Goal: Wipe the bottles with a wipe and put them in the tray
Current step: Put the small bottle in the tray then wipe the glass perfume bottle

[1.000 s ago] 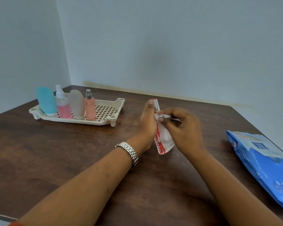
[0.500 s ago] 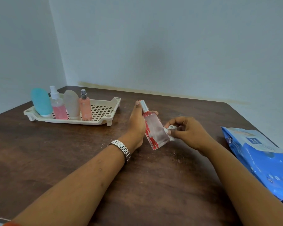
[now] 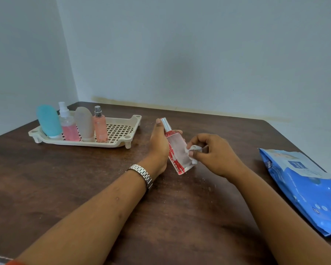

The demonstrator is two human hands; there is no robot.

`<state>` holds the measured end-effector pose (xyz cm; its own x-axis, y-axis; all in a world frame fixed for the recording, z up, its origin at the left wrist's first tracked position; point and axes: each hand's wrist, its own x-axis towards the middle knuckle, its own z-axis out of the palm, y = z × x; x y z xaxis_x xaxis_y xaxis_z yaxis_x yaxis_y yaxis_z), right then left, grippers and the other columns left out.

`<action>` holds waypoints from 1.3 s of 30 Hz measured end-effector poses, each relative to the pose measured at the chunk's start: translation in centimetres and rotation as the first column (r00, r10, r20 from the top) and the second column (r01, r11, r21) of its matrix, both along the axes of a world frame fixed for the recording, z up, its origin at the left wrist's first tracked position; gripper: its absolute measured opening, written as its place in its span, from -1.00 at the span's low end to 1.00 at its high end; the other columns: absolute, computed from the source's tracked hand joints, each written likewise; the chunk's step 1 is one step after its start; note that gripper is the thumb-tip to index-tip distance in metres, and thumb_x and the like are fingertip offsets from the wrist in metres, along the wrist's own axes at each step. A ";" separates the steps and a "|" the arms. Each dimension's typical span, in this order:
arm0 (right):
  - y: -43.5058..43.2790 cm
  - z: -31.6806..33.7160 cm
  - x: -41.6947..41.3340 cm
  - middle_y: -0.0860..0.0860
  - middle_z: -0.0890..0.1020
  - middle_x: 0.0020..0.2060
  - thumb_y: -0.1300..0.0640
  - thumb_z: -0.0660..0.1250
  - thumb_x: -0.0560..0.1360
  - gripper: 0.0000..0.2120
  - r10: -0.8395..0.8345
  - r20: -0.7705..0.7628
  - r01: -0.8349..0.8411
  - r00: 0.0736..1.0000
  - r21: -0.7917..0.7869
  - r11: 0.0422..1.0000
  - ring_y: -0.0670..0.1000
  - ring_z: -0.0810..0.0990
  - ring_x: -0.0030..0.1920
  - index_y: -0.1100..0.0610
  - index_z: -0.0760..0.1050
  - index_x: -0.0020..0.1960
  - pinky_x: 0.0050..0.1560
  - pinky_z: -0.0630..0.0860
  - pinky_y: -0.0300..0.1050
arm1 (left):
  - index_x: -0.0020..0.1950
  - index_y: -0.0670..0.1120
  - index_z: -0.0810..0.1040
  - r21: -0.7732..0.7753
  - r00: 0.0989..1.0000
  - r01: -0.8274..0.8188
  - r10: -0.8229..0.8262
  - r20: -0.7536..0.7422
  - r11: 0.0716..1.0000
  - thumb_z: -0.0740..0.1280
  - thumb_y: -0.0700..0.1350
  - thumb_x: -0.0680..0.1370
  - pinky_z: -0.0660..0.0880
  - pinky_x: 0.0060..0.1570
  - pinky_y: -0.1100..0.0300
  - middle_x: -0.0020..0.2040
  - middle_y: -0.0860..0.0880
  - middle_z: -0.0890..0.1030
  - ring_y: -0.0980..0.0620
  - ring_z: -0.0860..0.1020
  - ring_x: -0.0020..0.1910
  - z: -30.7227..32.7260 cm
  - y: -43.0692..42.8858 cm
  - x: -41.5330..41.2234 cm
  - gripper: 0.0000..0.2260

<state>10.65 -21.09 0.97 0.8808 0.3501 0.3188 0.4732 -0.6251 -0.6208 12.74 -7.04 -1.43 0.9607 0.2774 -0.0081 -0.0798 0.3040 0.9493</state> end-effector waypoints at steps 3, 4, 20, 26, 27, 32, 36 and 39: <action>-0.9 0.2 0.1 -0.11 0.58 -0.16 0.19 0.40 0.44 -0.88 0.009 -0.106 -0.019 0.994 -0.089 0.996 -0.15 0.54 -0.16 0.01 0.50 -0.19 -0.26 0.42 -0.39 | 0.01 -0.23 0.60 -0.029 1.000 0.010 -0.010 -0.009 1.000 -0.07 0.27 0.61 0.56 0.01 -0.02 -0.15 -0.22 0.64 -0.12 0.61 -0.17 -0.2 -0.1 0.0 -0.34; -0.8 0.4 -0.2 -0.12 0.58 -0.16 0.19 0.40 0.44 -0.86 0.035 -0.123 -0.049 0.992 -0.119 0.992 -0.16 0.53 -0.17 -0.01 0.49 -0.21 -0.27 0.40 -0.39 | 0.05 -0.24 0.59 -0.029 1.000 -0.005 0.005 -0.015 1.000 -0.07 0.27 0.62 0.56 -0.02 0.00 -0.14 -0.22 0.64 -0.12 0.61 -0.17 -0.2 -0.1 0.0 -0.34; -0.1 0.3 -0.1 -0.11 0.56 -0.07 0.22 0.37 0.45 -0.79 0.023 -0.034 -0.022 0.999 0.022 1.000 -0.15 0.55 -0.12 -0.01 0.52 0.03 -0.22 0.48 -0.39 | -0.09 -0.13 0.59 0.021 0.995 -0.095 0.094 0.033 0.995 -0.04 0.23 0.63 0.53 -0.03 0.05 -0.16 -0.14 0.64 -0.09 0.60 -0.14 0.0 -0.2 -0.1 -0.44; 2.9 -1.5 -1.4 -0.07 0.39 0.28 -0.06 0.53 0.29 -0.19 0.076 0.065 -0.072 0.995 -0.071 0.995 -0.08 0.36 0.26 -0.02 0.22 0.43 0.28 0.31 -0.18 | 0.00 -0.15 0.53 -0.047 0.999 -0.032 0.034 0.038 0.998 0.03 0.30 0.59 0.52 -0.23 0.12 -0.22 -0.11 0.60 -0.01 0.60 -0.27 0.7 1.3 0.3 -0.45; 3.4 -1.9 -1.5 -0.07 0.37 0.30 -0.05 0.51 0.31 -0.19 0.042 0.142 -0.030 0.989 -0.086 0.996 -0.08 0.33 0.28 -0.02 0.20 0.45 0.26 0.26 -0.22 | 0.04 -0.16 0.53 -0.031 0.999 -0.024 0.026 0.041 0.999 0.03 0.30 0.58 0.51 -0.22 0.12 -0.21 -0.10 0.60 0.00 0.60 -0.25 0.7 1.4 0.4 -0.44; 3.0 -1.9 -1.1 -0.03 0.53 0.12 0.09 0.46 0.37 -0.41 -0.040 0.274 0.024 0.961 0.064 0.998 -0.15 0.47 0.05 0.06 0.37 0.36 0.03 0.40 -0.42 | 0.19 -0.05 0.49 0.164 0.990 0.052 -0.073 0.124 0.985 0.04 0.24 0.61 0.51 -0.14 0.19 -0.01 -0.07 0.63 0.00 0.61 -0.04 1.0 1.6 0.2 -0.56; 1.4 -1.1 -0.2 -0.05 0.62 0.02 0.15 0.49 0.31 -0.48 -0.089 0.162 0.056 0.983 0.202 0.978 -0.20 0.58 -0.11 0.10 0.51 0.26 -0.18 0.49 -0.51 | 0.12 0.04 0.46 0.265 0.967 0.119 -0.172 0.186 0.957 0.13 0.21 0.58 0.44 0.23 -0.03 0.03 -0.07 0.60 -0.04 0.54 0.07 1.4 2.7 0.3 -0.70; 0.2 -0.6 0.4 -0.08 0.64 -0.01 0.19 0.50 0.31 -0.55 -0.084 0.092 0.054 0.992 0.292 0.955 -0.22 0.60 -0.10 0.09 0.56 0.19 -0.06 0.55 -0.38 | 0.14 0.01 0.50 0.324 0.954 0.161 -0.231 0.192 0.932 0.21 0.27 0.49 0.42 0.24 0.00 0.03 -0.02 0.61 0.02 0.56 0.07 1.4 3.2 0.2 -0.59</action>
<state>11.08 -20.84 0.32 0.8570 0.1695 0.4867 0.5056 -0.4600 -0.7300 12.92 -3.80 0.02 0.9630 0.0387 0.2668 -0.2682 0.0381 0.9626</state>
